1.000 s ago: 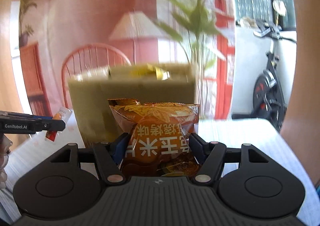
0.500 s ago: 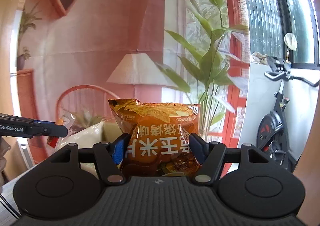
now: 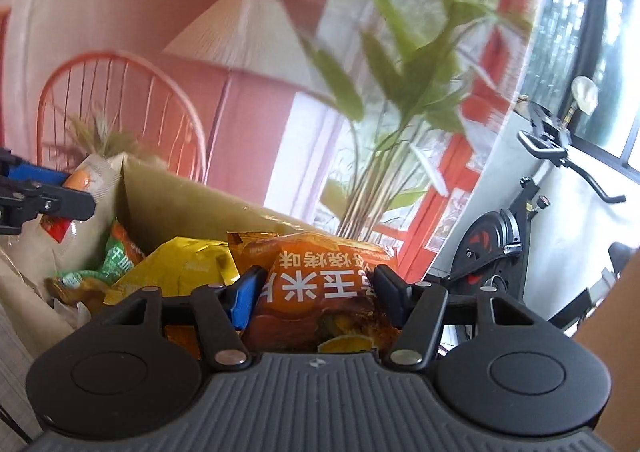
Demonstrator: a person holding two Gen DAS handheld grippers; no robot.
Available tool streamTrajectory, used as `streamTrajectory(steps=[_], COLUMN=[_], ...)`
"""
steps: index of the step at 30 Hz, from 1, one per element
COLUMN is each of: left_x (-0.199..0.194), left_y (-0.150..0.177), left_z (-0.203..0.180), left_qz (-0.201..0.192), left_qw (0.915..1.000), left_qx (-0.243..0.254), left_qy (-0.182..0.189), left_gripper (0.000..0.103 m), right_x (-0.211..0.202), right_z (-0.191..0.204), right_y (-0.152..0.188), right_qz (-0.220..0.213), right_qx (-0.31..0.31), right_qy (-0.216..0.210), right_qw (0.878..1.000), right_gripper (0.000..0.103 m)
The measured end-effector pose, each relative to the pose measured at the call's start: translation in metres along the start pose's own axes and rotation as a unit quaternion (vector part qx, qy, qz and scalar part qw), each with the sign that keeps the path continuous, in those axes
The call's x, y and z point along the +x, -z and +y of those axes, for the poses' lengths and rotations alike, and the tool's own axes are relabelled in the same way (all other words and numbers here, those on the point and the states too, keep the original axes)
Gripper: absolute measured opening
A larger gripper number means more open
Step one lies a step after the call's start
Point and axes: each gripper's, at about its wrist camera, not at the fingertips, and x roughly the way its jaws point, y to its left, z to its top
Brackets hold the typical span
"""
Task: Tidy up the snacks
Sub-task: 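Drop the sausage packet and corn-chip bag into the box, opening both grippers, then lower both grippers back toward the table in front of the box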
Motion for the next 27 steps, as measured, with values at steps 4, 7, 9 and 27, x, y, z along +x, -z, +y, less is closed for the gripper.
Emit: streamTrajectory(steps=[4, 7, 9, 27], left_x=[0.003, 0.006, 0.007, -0.04], left_y=[0.002, 0.005, 0.006, 0.023], left_z=[0.006, 0.006, 0.007, 0.001], left_qz=[0.005, 0.01, 0.012, -0.029], left_qw=[1.0, 0.9999, 0.9999, 0.9992], left_qx=[-0.007, -0.003, -0.002, 0.004], left_qy=[0.003, 0.003, 0.002, 0.027], left_gripper=[0.032, 0.032, 0.033, 0.065], right_x=[0.01, 0.022, 0.03, -0.032], right_z=[0.016, 0.023, 0.019, -0.018], right_y=[-0.009, -0.012, -0.014, 0.015], right_qz=[0.027, 0.037, 0.036, -0.06], right_qx=[0.023, 0.049, 0.08, 0.161], right_qy=[-0.047, -0.064, -0.073, -0.078], right_qw=[0.998, 0.996, 0.993, 0.982], right_gripper=[0.061, 0.061, 0.061, 0.09])
